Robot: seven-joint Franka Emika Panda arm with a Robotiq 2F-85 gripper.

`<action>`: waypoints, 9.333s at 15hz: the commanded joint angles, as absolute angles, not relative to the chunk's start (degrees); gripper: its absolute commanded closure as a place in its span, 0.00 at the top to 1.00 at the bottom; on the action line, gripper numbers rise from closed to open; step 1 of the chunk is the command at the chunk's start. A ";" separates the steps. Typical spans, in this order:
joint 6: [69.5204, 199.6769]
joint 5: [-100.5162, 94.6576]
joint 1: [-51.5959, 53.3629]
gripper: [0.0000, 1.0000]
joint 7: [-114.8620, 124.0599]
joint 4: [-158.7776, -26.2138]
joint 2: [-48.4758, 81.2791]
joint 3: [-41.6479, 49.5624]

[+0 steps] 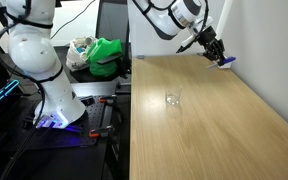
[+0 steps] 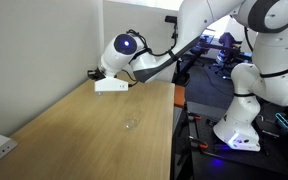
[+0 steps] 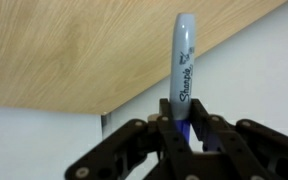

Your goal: Take the marker from the table and place it in the glass cup

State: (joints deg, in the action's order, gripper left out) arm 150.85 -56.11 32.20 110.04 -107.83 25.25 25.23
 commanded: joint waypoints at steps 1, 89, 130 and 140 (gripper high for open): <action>143.13 -70.75 29.73 0.06 124.46 -111.26 19.82 19.63; 111.11 -68.53 14.15 0.06 148.31 -131.34 14.39 -12.06; 104.59 -72.27 14.05 1.00 148.98 -125.34 6.78 -11.48; 105.95 -71.88 13.67 1.00 148.71 -124.10 7.53 -11.59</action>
